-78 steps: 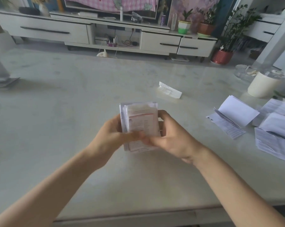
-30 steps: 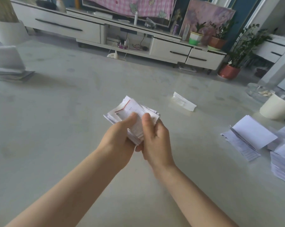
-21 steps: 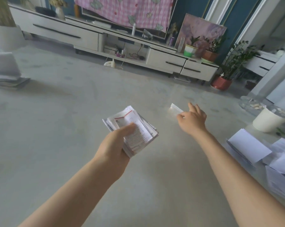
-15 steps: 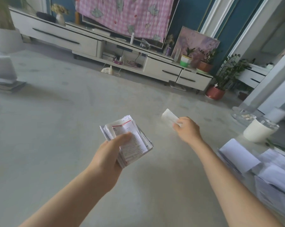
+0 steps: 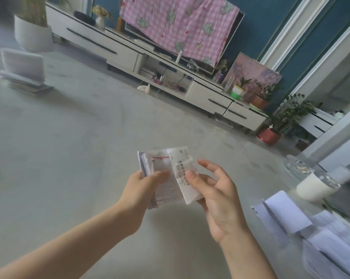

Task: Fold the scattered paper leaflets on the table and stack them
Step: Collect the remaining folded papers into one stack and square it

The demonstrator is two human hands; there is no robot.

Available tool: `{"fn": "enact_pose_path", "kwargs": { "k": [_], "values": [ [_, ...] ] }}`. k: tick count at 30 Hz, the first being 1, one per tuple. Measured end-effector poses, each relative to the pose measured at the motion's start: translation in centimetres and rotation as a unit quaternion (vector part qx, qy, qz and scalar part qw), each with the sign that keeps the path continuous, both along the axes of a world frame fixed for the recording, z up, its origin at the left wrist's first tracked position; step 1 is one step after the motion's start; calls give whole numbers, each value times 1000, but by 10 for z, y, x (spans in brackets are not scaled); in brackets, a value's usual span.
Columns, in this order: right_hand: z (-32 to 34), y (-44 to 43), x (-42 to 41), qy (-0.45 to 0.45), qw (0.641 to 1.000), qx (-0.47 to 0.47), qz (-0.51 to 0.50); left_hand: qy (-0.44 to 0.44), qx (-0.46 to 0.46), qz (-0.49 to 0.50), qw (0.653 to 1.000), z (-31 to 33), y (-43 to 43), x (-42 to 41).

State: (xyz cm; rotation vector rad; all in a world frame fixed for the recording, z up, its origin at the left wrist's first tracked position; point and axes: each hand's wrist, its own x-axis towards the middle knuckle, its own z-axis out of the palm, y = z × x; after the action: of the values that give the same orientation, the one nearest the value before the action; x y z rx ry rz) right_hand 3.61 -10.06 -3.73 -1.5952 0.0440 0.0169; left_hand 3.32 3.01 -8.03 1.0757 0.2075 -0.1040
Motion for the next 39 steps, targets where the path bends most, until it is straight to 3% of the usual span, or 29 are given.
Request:
{"fn": "enact_pose_path", "kwargs": {
  "k": [6, 11, 16, 17, 20, 21, 24, 28, 31, 37, 39],
  "values": [
    [-25, 23, -15, -117, 981, -145, -53, -13, -21, -35, 999, 0, -2, -1],
    [-38, 28, -19, -147, 963, -215, -68, -16, -110, -36, 993, -3, -3, -5],
    [-47, 27, -19, -130, 960, -243, -57, -46, 22, -6, 999, -11, -10, -7],
    [-49, 27, -19, -134, 952, -271, -53, -43, 34, 12, 998, -13, -10, -7],
    [-51, 15, -10, -221, 880, -412, -89, -62, 57, 31, 996, -15, -8, -4],
    [-50, 8, -6, -219, 880, -415, -73, -78, 72, 27, 994, -14, -7, -4],
    [-42, 1, -4, -104, 958, -251, 96, -163, 133, 3, 978, -10, -7, -7],
    [-67, 2, -6, -111, 968, -160, 161, -224, 152, -43, 962, -13, -12, -12],
    [-77, -1, -7, -121, 964, -185, 150, -240, 196, -67, 948, -15, -11, -11],
    [-46, -35, 0, -82, 950, -253, 164, -216, 327, 4, 920, -19, -15, -16],
    [-30, -66, 7, -125, 946, -290, 76, -204, 318, 9, 926, -14, -22, -21]
  ]
}}
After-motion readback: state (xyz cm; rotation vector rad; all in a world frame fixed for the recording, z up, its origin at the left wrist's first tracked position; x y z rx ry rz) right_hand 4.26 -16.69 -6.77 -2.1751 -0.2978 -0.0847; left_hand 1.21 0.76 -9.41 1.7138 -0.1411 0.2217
